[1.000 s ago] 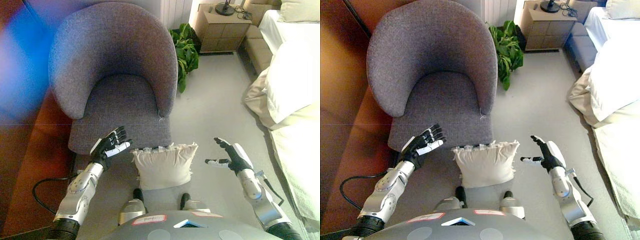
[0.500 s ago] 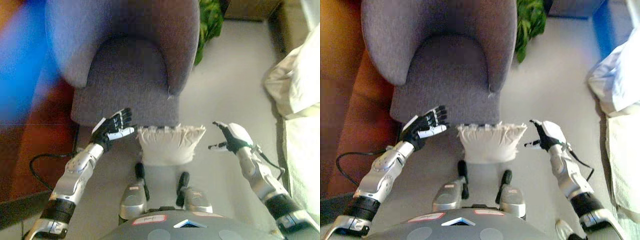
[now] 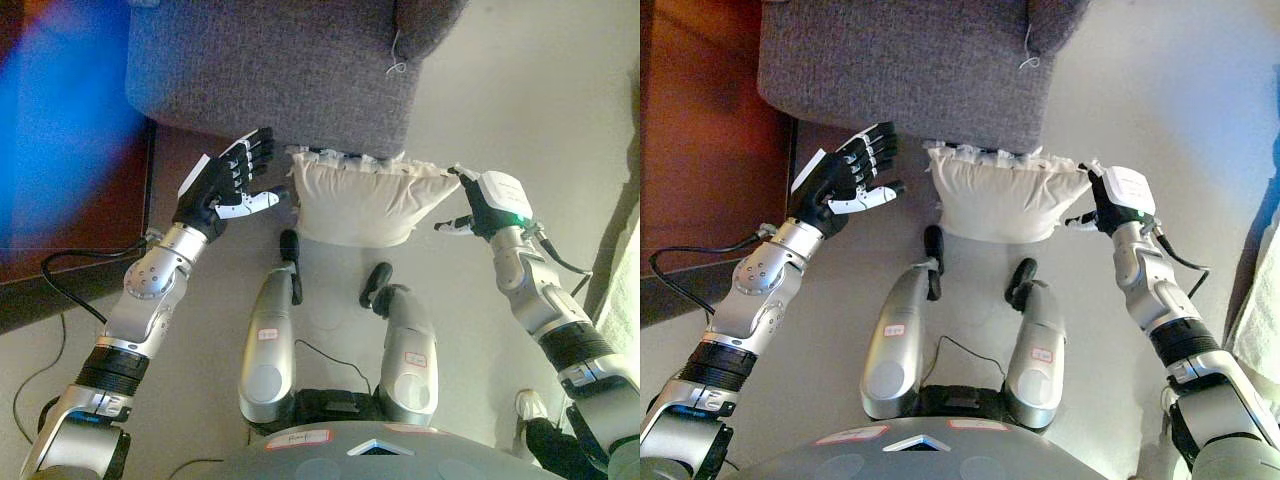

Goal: Pick up the pillow and put it on the sofa.

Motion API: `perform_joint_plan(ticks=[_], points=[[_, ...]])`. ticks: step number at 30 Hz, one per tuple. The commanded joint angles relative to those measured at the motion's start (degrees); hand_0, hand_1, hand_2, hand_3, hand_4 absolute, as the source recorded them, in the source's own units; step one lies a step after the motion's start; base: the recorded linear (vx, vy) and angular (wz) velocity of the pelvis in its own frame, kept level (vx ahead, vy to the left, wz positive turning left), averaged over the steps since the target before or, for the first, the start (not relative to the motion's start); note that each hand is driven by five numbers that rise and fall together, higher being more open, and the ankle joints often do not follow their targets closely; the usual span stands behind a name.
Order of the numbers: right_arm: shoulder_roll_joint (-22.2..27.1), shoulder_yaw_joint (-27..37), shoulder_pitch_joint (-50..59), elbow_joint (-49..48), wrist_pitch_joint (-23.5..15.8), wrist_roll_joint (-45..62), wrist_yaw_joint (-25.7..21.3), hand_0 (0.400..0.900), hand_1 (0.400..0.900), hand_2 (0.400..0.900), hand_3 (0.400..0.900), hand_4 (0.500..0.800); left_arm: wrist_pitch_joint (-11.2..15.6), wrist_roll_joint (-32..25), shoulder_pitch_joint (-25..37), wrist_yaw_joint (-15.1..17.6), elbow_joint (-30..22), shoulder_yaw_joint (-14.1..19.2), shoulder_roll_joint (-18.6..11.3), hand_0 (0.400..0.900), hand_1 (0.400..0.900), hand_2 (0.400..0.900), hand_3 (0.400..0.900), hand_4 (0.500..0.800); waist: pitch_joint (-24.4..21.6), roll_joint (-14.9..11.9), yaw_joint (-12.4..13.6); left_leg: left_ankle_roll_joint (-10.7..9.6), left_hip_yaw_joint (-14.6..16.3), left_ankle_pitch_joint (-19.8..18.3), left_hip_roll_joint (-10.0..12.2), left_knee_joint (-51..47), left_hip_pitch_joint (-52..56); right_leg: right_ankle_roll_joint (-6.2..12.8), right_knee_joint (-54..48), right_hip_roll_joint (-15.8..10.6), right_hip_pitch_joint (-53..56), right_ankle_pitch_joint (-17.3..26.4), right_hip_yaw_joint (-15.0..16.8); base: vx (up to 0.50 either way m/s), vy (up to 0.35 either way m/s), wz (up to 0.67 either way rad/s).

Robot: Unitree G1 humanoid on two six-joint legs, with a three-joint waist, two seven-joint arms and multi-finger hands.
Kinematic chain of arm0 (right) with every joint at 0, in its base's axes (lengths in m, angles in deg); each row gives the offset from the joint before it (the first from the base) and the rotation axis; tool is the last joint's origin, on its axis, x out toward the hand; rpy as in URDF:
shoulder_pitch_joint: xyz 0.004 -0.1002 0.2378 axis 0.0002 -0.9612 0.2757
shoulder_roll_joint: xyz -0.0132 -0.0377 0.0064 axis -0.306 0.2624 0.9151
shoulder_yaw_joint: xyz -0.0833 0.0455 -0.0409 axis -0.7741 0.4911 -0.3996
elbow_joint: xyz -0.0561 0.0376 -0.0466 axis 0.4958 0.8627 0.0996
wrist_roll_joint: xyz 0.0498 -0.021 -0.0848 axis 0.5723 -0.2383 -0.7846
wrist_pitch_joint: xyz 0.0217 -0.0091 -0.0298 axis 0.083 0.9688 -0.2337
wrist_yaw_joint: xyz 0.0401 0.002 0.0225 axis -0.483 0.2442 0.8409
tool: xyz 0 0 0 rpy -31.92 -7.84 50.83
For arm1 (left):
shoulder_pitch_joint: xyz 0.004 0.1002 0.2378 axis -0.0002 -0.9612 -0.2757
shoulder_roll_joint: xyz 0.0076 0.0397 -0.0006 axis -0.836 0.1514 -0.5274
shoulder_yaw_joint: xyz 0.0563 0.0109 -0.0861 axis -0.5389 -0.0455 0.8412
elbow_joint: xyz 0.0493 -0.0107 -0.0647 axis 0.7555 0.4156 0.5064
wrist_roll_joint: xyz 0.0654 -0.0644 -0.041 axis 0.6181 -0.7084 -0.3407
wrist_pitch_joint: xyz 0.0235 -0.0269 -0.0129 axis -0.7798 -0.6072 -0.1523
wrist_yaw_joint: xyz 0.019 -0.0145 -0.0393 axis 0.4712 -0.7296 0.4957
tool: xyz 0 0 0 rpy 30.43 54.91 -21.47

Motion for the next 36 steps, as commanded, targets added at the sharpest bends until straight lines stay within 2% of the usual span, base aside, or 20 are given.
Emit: perform_joint_plan(ticks=[1,14,19,23,31,36], points=[[4.4,1.4,3.5,-1.4,2.1,-3.4,-5.6,0.9,0.9,0.9,0.9,0.8,7.6,-0.8,1.6,0.3,-5.5,-1.4,0.0,0.9,0.9,0.9,0.9,0.8,-2.0,2.1,0.4,-2.9,-2.7,-9.9,3.0,8.4,-1.1,2.08,6.5,-1.9,-3.5,-1.1,2.3,-0.08,-0.03,0.16],[6.9,1.4,6.0,-0.1,4.4,-5.4,-8.1,0.9,0.9,0.9,0.9,0.8,8.5,-2.4,0.1,-1.5,-7.0,-1.8,-1.9,0.9,0.9,0.9,0.9,0.8,0.4,5.0,1.0,-1.7,-3.7,-14.9,2.2,24.4,-11.5,0.53,25.9,-4.0,-15.5,-8.4,4.1,-0.02,-0.056,0.16],[7.9,0.5,7.7,0.9,4.4,-4.4,-6.6,0.9,0.9,0.9,0.9,0.8,8.4,-3.2,-0.1,-2.3,-7.6,-2.0,-2.8,0.9,0.9,0.9,0.9,0.8,0.9,5.6,1.3,-1.3,-4.1,-16.0,1.9,29.7,-14.7,0.63,31.4,-4.8,-18.9,-10.1,4.4,0.01,-0.07,0.13],[8.9,-0.8,9.6,2.5,4.8,-4.3,-8.2,0.9,0.9,0.9,0.9,0.8,8.0,-3.7,0.1,-2.5,-8.0,-2.4,-3.6,0.9,0.9,0.9,0.9,0.8,1.3,6.1,1.6,-1.1,-4.3,-17.0,1.5,34.5,-17.7,0.82,35.9,-5.5,-21.7,-11.4,4.9,0.0,-0.055,0.1],[11.6,-4.4,16.4,7.7,4.4,-1.4,-6.1,0.9,0.9,0.9,0.9,0.8,7.4,-6.5,0.2,-3.8,-9.0,-2.2,-5.6,0.9,0.9,0.9,0.9,0.8,1.3,7.3,2.7,-1.0,-4.9,-18.6,0.8,41.0,-22.9,1.19,42.0,-6.9,-26.9,-13.1,6.2,-0.01,-0.02,0.07],[12.7,-6.5,21.1,11.1,6.1,-1.5,-7.8,0.9,0.9,0.9,0.9,0.8,6.8,-7.3,0.4,-4.3,-10.2,-2.2,-6.3,0.9,0.9,0.9,0.9,0.8,1.6,8.1,3.5,-1.2,-4.8,-19.3,0.5,43.8,-25.0,1.45,44.6,-7.6,-28.5,-13.8,6.8,-0.01,-0.007,0.08]])
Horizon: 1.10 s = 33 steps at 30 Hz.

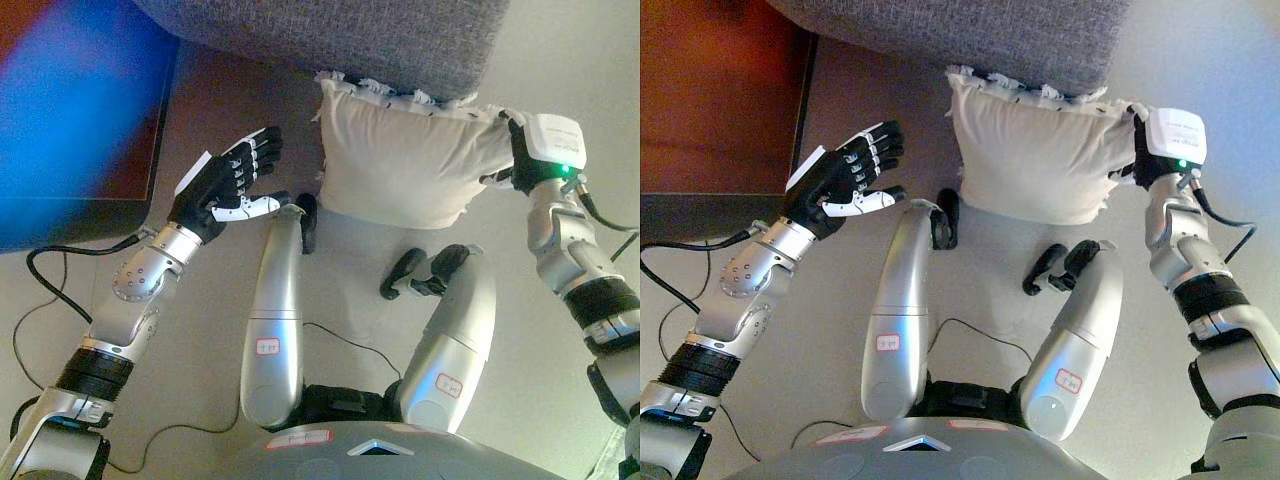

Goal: Pick up the pillow and put it on the sofa.

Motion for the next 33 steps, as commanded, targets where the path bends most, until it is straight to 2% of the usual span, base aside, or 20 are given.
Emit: perform_joint_plan(ticks=[1,12,16,17,22,27,33], points=[[5.8,0.3,6.8,1.8,1.2,-0.5,-4.0,0.9,0.9,0.9,0.9,0.8,5.0,-2.9,1.1,-1.3,-7.3,0.2,-0.5,0.9,0.9,0.9,0.9,0.8,-0.2,3.1,1.1,1.2,0.8,-11.1,0.9,6.5,5.4,6.27,2.2,0.8,-1.5,4.3,4.1,-0.01,-0.003,0.09],[6.7,-4.8,13.1,9.5,0.1,1.8,1.3,0.9,0.9,0.9,0.9,0.8,4.7,-4.2,0.4,-3.9,-8.0,0.8,-0.9,0.9,0.9,0.9,0.9,0.8,-0.1,4.3,2.7,0.7,0.8,-11.6,0.8,10.5,1.7,6.92,5.3,-0.6,-4.1,4.1,5.3,0.0,0.011,0.08],[6.8,-6.3,15.1,11.6,0.9,4.3,5.3,0.9,0.9,0.9,0.9,0.8,4.7,-4.6,0.1,-4.6,-8.0,1.0,-1.1,0.9,0.9,0.9,0.9,0.8,-0.1,4.3,3.4,0.5,0.8,-12.2,0.6,12.5,0.3,7.21,6.6,-1.0,-4.3,3.7,5.3,0.02,0.0,0.12],[6.7,-6.5,15.7,12.7,0.4,5.1,6.1,0.4,0.4,0.4,0.4,0.5,4.6,-4.7,0.2,-4.9,-7.9,1.1,-1.0,0.9,0.9,0.9,0.9,0.8,-0.1,4.4,3.7,0.4,0.7,-12.4,0.5,13.4,-0.4,7.21,7.0,-1.2,-4.6,3.6,5.3,0.01,-0.018,0.12],[6.2,-7.2,18.3,15.8,-1.6,7.5,8.0,0.4,0.4,0.4,0.4,0.5,4.7,-4.3,0.8,-5.4,-7.5,1.1,-0.9,0.9,0.9,0.9,0.9,0.8,-0.1,4.3,4.4,0.4,0.5,-12.9,0.0,13.9,-1.9,7.28,7.0,-1.5,-5.4,3.6,5.0,-0.01,-0.01,0.07],[6.4,-6.6,17.9,14.0,-0.3,8.5,7.2,0.4,0.4,0.4,0.4,0.5,4.8,-3.8,0.0,-5.7,-8.0,1.5,-0.9,0.9,0.9,0.9,0.9,0.8,-0.1,4.2,4.6,0.6,0.4,-12.2,0.1,13.1,-1.9,7.33,5.8,-1.5,-4.5,4.0,4.5,0.01,-0.003,0.05],[6.3,-4.5,15.2,12.9,-1.9,8.7,5.3,0.4,0.4,0.4,0.4,0.5,4.8,-3.7,-1.7,-6.7,-8.4,2.4,-1.2,0.9,0.9,0.9,0.9,0.8,-0.1,4.1,4.5,0.5,0.2,-12.1,0.7,13.5,-1.5,7.62,5.4,-1.5,-3.5,4.2,4.5,0.02,-0.006,0.01]])
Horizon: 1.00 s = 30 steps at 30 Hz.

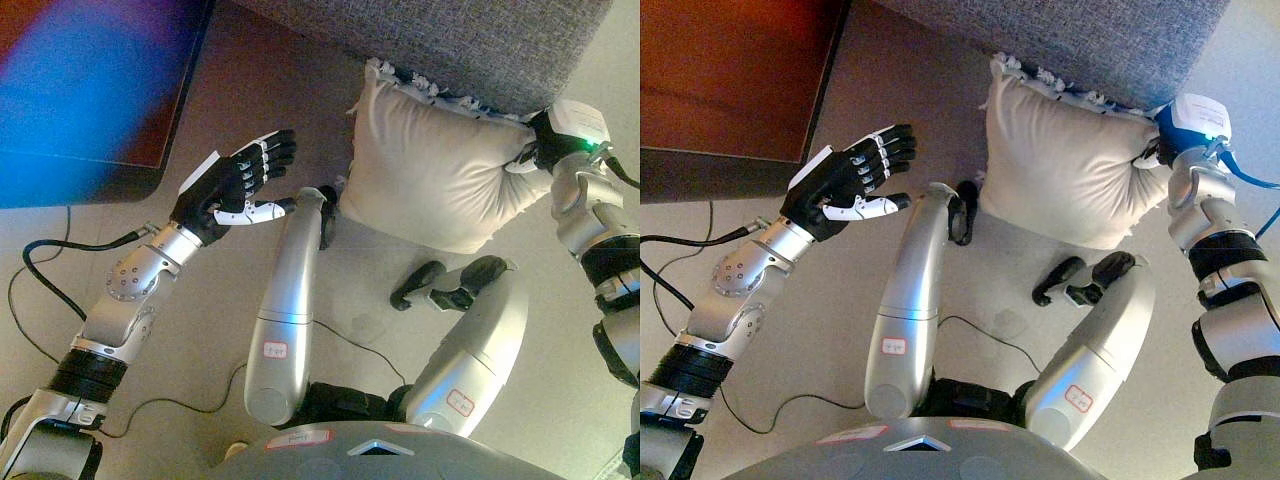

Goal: Pick up the pillow and put it on the sofa.

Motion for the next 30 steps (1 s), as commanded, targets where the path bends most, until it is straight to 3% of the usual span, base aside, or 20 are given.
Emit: perform_joint_plan(ticks=[1,6,10,15,16,21,30], points=[[4.9,3.1,2.1,-2.5,-1.4,-0.6,-4.9,0.4,0.4,0.4,0.4,0.5,4.8,-1.9,-0.3,-1.5,-6.3,2.7,0.2,0.9,0.9,0.9,0.9,0.8,-0.1,2.9,0.3,-1.2,0.2,-7.5,3.2,3.6,6.0,5.1,-3.1,3.2,-0.1,9.8,3.8,0.0,0.0,0.0],[4.5,4.5,0.3,-5.3,-2.8,0.1,-8.7,0.4,0.4,0.4,0.4,0.5,4.6,-2.4,-1.2,-0.4,-6.0,2.8,0.3,0.9,0.9,0.9,0.9,0.8,-0.1,2.8,-0.1,-1.1,0.0,-7.2,3.5,2.7,7.4,4.98,-4.6,3.5,1.1,10.0,3.8,0.01,0.014,-0.05],[3.2,6.5,-1.5,-9.5,-3.1,-1.5,-12.3,0.4,0.4,0.4,0.4,0.5,3.2,-3.4,-1.0,2.2,-5.7,2.9,1.1,0.9,0.9,0.9,0.9,0.8,-0.1,2.3,-0.5,-0.8,0.0,-6.2,3.6,-1.2,9.8,5.16,-8.9,4.7,2.8,11.3,3.2,-0.02,0.03,-0.14],[0.7,8.8,-4.7,-15.1,-4.0,-5.4,-16.4,0.4,0.4,0.4,0.4,0.5,3.4,-3.8,-0.8,5.9,-4.6,3.1,3.4,0.9,0.9,0.9,0.9,0.8,-0.1,1.7,-1.5,-0.8,0.5,-4.5,4.4,-8.1,13.8,5.55,-16.1,7.0,5.6,14.2,2.5,-0.05,0.072,-0.25],[-1.0,10.0,-6.8,-18.7,-4.6,-8.1,-17.3,0.4,0.4,0.4,0.4,0.5,3.3,-3.6,-0.7,7.7,-4.2,3.3,5.3,0.9,0.9,0.9,0.9,0.8,-0.1,1.3,-2.3,-1.2,0.7,-3.3,4.8,-12.9,17.0,5.38,-20.6,8.1,7.9,16.0,2.9,-0.01,0.115,-0.32],[-3.2,12.3,-10.8,-25.2,-6.4,-12.4,-19.6,0.4,0.4,0.4,0.4,0.5,3.2,-3.2,0.1,10.6,-3.2,3.3,7.6,0.9,0.9,0.9,0.9,0.8,-0.2,0.2,-3.4,-2.2,1.0,-0.5,5.3,-22.5,24.9,4.96,-30.9,9.2,15.2,20.2,2.8,-0.01,0.119,-0.25],[-3.4,18.2,-18.6,-35.7,-9.1,-14.1,-22.0,0.4,0.4,0.4,0.4,0.5,-1.3,-1.6,-0.6,14.5,-1.4,4.1,11.1,0.9,0.9,0.9,0.9,0.8,-5.2,-3.7,-4.4,-2.3,3.1,6.0,5.7,-39.7,38.0,5.24,-50.7,10.0,31.2,26.8,-1.8,0.03,0.107,-0.2]])
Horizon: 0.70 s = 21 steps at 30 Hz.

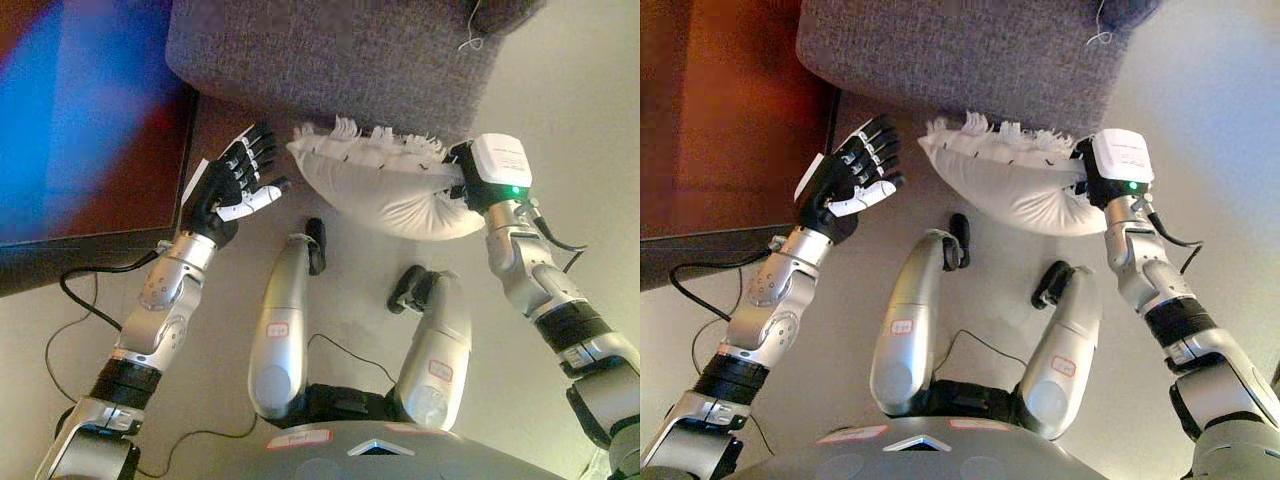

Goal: Pick up the pillow and put it on the sofa.

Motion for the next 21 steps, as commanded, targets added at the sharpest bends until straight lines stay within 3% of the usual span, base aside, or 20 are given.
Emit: perform_joint_plan(ticks=[1,11,15,21], points=[[3.6,8.8,4.0,-9.4,-5.4,-1.9,-9.9,0.4,0.4,0.4,0.4,0.5,0.8,-0.8,0.2,1.7,-1.9,3.0,0.1,0.9,0.9,0.9,0.9,0.8,-5.8,-3.2,-0.9,-4.1,-3.8,1.7,1.7,-9.4,7.6,0.76,-13.4,-0.4,5.1,11.8,-1.5,0.04,0.085,-0.2],[5.0,19.4,-9.8,-23.4,-12.2,-2.5,-11.3,0.4,0.4,0.4,0.4,0.5,-3.4,0.9,-5.0,-0.3,-1.9,6.1,2.4,0.9,0.9,0.9,0.9,0.8,-13.1,-6.2,-2.1,-3.2,-1.5,6.3,0.0,-28.2,26.0,3.02,-34.3,3.5,23.1,19.1,-3.8,0.12,0.035,-0.13],[5.6,23.8,-14.1,-28.5,-14.6,-0.9,-8.7,0.4,0.4,0.4,0.4,0.5,-5.6,1.7,-8.2,-1.4,-2.8,7.9,3.1,0.9,0.9,0.9,0.9,0.8,-17.9,-6.9,-2.6,-3.0,0.1,8.6,-1.0,-38.3,34.6,4.4,-42.7,6.2,30.4,22.0,-3.9,0.2,0.025,-0.09],[8.2,27.0,-14.1,-31.8,-15.9,3.0,-4.2,0.4,0.4,0.4,0.4,0.5,-7.0,1.9,-10.0,0.0,-2.5,8.4,4.0,0.9,0.9,0.9,0.9,0.8,-23.5,-7.8,-2.2,-2.7,1.8,9.3,-1.5,-44.8,40.4,5.08,-48.8,7.1,35.1,24.2,-4.8,0.15,0.036,-0.06]])
